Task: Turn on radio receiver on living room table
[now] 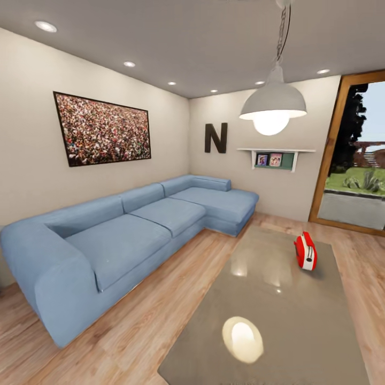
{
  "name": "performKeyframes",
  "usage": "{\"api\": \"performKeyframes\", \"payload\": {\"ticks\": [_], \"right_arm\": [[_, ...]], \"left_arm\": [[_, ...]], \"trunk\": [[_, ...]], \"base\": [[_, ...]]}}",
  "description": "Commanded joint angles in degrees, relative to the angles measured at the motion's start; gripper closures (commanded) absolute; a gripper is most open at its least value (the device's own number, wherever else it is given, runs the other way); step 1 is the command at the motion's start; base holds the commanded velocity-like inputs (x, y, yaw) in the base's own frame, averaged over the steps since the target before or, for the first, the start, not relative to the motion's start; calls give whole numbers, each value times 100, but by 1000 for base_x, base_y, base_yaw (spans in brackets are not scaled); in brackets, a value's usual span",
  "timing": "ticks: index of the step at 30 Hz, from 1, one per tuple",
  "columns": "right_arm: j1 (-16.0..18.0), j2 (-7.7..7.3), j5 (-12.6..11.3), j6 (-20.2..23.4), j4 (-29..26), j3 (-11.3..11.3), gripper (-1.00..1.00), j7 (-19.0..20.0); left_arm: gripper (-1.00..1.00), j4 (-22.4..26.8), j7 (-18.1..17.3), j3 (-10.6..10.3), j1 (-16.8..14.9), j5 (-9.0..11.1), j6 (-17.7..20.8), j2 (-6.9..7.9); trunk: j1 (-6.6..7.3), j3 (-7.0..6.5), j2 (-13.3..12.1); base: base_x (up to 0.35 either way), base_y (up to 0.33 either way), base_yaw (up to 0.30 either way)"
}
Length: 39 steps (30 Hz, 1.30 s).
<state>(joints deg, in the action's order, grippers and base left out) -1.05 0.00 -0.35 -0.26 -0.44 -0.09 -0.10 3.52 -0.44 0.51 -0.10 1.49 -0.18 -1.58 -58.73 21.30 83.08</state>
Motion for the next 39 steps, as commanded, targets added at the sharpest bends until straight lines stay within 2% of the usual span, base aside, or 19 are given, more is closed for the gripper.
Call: {"api": "performKeyframes", "payload": {"ticks": [1,39], "right_arm": [[0,0,0,0,0,0,-100,1],[0,0,52,-7,0,17,-100,21]], "left_arm": [[-100,0,0,1,0,0,0,0],[-100,8,0,-7,1,0,0,0]], "trunk": [[0,0,0],[0,-1,0]], "base": [[0,0,-286],[0,0,-288]]}}
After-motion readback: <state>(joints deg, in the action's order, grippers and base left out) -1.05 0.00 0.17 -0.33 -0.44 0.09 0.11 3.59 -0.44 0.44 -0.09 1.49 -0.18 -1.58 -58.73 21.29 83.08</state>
